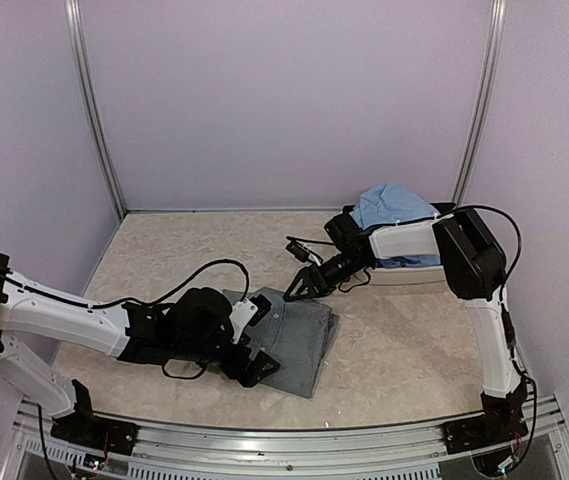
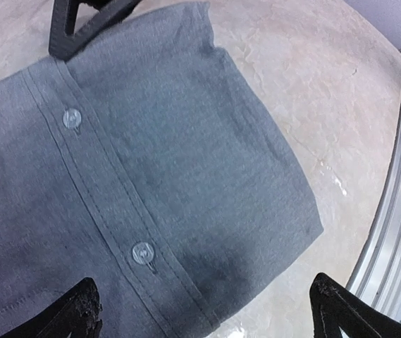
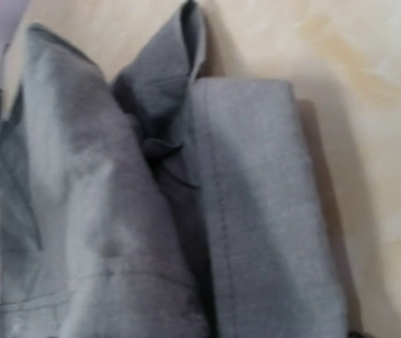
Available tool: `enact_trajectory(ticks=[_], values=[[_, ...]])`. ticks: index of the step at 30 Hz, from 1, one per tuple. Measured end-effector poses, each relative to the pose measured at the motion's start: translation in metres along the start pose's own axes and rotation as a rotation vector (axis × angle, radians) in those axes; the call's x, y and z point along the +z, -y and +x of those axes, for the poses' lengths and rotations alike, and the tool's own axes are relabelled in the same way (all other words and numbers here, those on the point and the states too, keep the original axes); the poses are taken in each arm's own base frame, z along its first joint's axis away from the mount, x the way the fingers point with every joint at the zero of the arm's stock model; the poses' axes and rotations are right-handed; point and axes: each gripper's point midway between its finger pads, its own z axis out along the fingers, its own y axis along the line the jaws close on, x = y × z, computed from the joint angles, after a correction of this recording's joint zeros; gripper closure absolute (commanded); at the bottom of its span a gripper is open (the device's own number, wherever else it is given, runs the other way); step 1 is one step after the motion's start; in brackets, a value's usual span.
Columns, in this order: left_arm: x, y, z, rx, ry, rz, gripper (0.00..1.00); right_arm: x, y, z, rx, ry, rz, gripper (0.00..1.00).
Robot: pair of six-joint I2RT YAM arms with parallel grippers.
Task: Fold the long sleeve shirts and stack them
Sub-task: Smooth out the square-folded shirt at the center of the board, then pick up the square-folded shirt from the center of the board.
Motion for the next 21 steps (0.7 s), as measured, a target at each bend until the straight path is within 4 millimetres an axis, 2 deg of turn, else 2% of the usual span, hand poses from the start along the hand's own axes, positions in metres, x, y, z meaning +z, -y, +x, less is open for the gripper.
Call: enact_trajectory(ticks=[5,9,14,19,21], values=[[-0.006,-0.002,0.043,-0.04,-0.099,-0.019,0.01,0.005,-0.005,0.001,0.028,-0.009,-0.067,0.18],[-0.012,-0.005,0.062,-0.071,-0.141,-0.032,0.01,0.007,-0.007,0.002,0.044,-0.021,-0.102,0.18],[-0.014,-0.007,0.068,-0.096,-0.151,-0.049,0.01,0.008,-0.007,0.0,0.053,-0.045,-0.111,0.19],[-0.004,-0.016,0.084,-0.098,-0.21,-0.098,0.01,0.01,-0.006,-0.004,0.038,-0.076,-0.092,0.2],[-0.001,-0.014,0.082,-0.088,-0.215,-0.109,0.01,0.012,-0.006,-0.003,0.033,-0.091,-0.084,0.2]])
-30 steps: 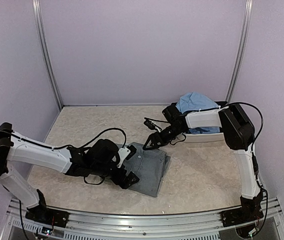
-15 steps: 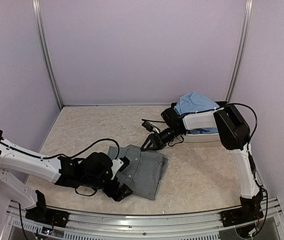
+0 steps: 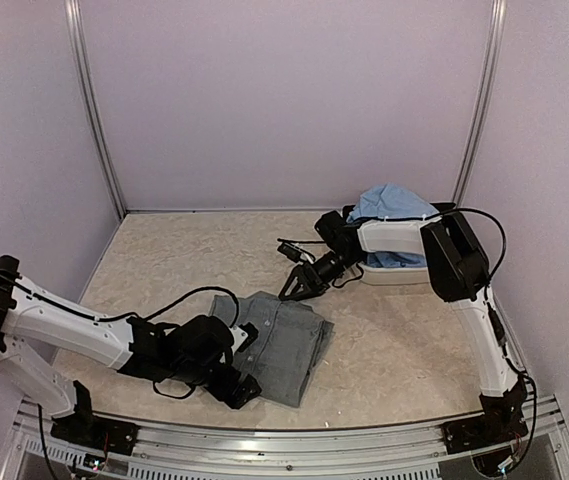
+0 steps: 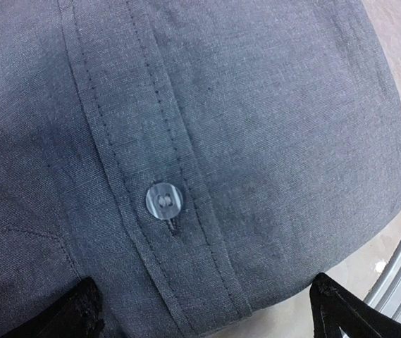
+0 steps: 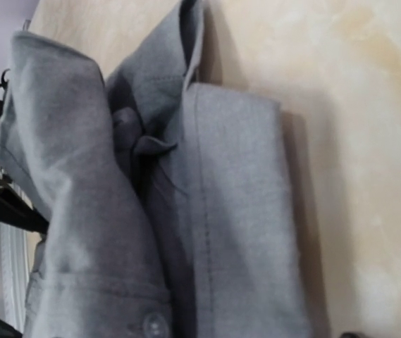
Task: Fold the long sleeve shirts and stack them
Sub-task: Pick up the square-folded shirt from the center of the board.
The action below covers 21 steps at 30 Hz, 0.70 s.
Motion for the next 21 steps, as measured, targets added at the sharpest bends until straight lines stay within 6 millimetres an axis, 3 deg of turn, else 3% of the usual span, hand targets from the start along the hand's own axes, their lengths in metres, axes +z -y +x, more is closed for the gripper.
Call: enact_trajectory(ticks=[14,21], values=[[0.004,0.002,-0.001,0.027,-0.002,-0.037,0.01,0.029,-0.022,0.011,-0.041,-0.074,-0.077,0.21],[0.005,0.001,-0.002,0.035,-0.007,-0.055,0.01,0.035,-0.027,0.017,-0.047,-0.091,-0.115,0.29]])
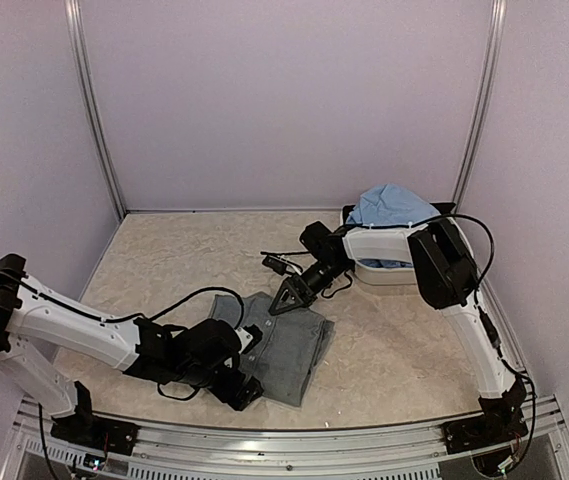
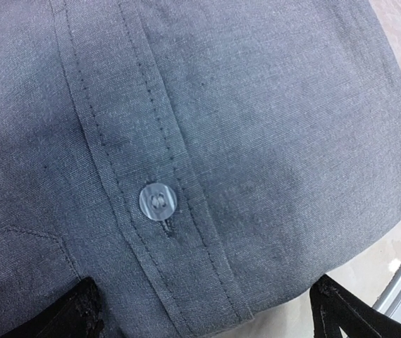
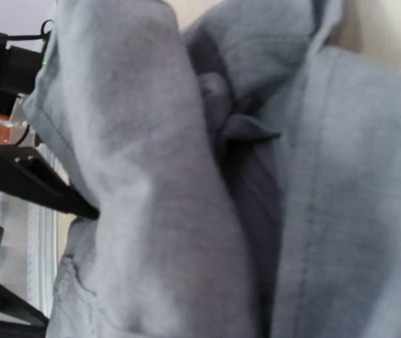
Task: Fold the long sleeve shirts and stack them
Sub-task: Pick up the square-folded shirt from the center of the board.
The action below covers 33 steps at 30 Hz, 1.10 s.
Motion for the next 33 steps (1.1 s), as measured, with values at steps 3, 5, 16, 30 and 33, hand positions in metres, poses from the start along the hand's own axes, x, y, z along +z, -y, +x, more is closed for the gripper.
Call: enact_trajectory(ticks=[3,5,16,30,33], values=[[0.0,-0.001,0.0,0.003,-0.003,-0.011,0.01,0.008,-0.005,0.006,-0.01,-0.017,-0.025,0.33],[0.0,-0.002,0.0,0.004,-0.005,-0.018,0.01,0.014,-0.01,0.009,-0.013,-0.027,-0.042,0.38],[-0.001,-0.007,0.0,0.017,-0.011,-0.051,0.01,0.023,-0.016,0.024,0.02,-0.043,-0.122,1.0],[-0.088,-0.048,-0.1,-0.204,0.32,-0.009,0.01,-0.063,-0.044,-0.042,-0.107,0.085,0.353,1.0],[-0.123,-0.082,-0.122,-0.306,0.429,-0.017,0.01,-0.104,-0.062,-0.075,-0.195,0.171,0.566,1.0]])
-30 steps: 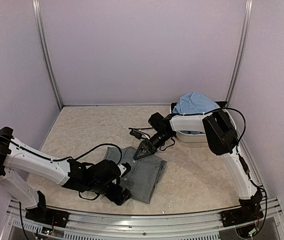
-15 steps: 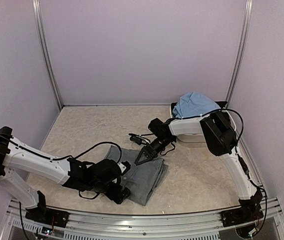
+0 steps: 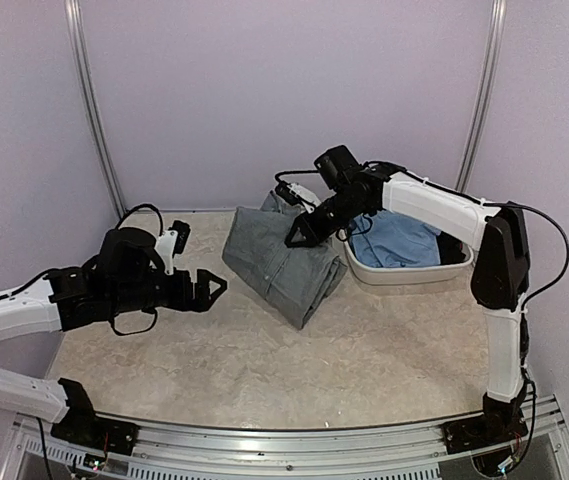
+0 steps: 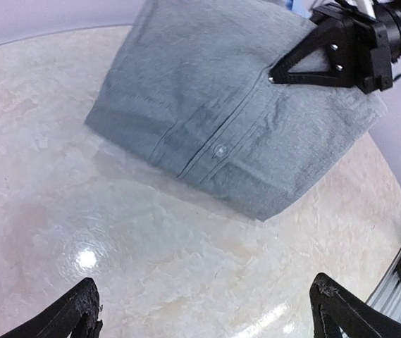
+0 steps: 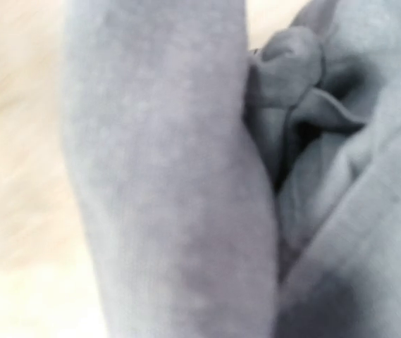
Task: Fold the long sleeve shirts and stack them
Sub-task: Pick up the square-folded shirt from the center of the board, then turn over the square-folded shirt at the center of the board.
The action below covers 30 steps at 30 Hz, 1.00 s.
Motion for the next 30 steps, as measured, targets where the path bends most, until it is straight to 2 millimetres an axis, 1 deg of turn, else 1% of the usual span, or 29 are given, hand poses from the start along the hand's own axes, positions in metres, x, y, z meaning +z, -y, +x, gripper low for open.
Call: enact_trajectory(ticks=[2,4,5,7,9,11,13,15,17,19,21,23,25,26,27,30], values=[[-0.013,-0.015,-0.023,-0.045,0.057,-0.023,0.01,-0.026,0.009,-0.026,-0.049,0.057,0.163,1.0],[-0.023,-0.029,-0.041,-0.076,0.094,-0.051,0.01,-0.045,0.015,-0.044,-0.095,0.098,0.312,1.0],[-0.026,-0.034,-0.047,-0.086,0.106,-0.063,0.01,-0.052,0.016,-0.051,-0.12,0.111,0.381,1.0],[-0.03,-0.049,-0.057,-0.109,0.12,-0.101,0.01,-0.057,0.012,-0.062,-0.192,0.122,0.536,1.0],[-0.031,-0.064,-0.061,-0.123,0.118,-0.14,0.01,-0.051,0.004,-0.064,-0.262,0.107,0.65,1.0],[-0.031,-0.077,-0.061,-0.137,0.112,-0.175,0.01,-0.038,-0.005,-0.063,-0.355,0.082,0.774,1.0],[-0.032,-0.088,-0.061,-0.152,0.11,-0.203,0.01,-0.019,-0.01,-0.056,-0.456,0.045,0.894,1.0],[-0.035,-0.099,-0.063,-0.164,0.114,-0.225,0.01,0.008,-0.016,-0.043,-0.561,-0.006,0.989,1.0],[-0.038,-0.111,-0.065,-0.176,0.118,-0.255,0.01,0.04,-0.02,-0.021,-0.657,-0.081,1.051,1.0],[-0.041,-0.121,-0.067,-0.186,0.121,-0.28,0.01,0.07,-0.024,0.004,-0.73,-0.151,1.07,1.0],[-0.045,-0.128,-0.068,-0.192,0.122,-0.3,0.01,0.095,-0.033,0.027,-0.788,-0.21,1.065,1.0],[-0.048,-0.132,-0.07,-0.189,0.124,-0.311,0.01,0.108,-0.043,0.04,-0.813,-0.23,1.051,1.0],[-0.05,-0.132,-0.074,-0.182,0.129,-0.314,0.01,0.113,-0.055,0.046,-0.818,-0.225,1.036,0.99],[-0.051,-0.132,-0.075,-0.179,0.131,-0.313,0.01,0.115,-0.063,0.048,-0.814,-0.213,1.027,0.96],[-0.052,-0.131,-0.077,-0.173,0.133,-0.311,0.01,0.116,-0.067,0.049,-0.808,-0.206,1.022,0.92],[-0.052,-0.129,-0.08,-0.161,0.134,-0.304,0.01,0.121,-0.077,0.06,-0.792,-0.214,0.993,0.74]])
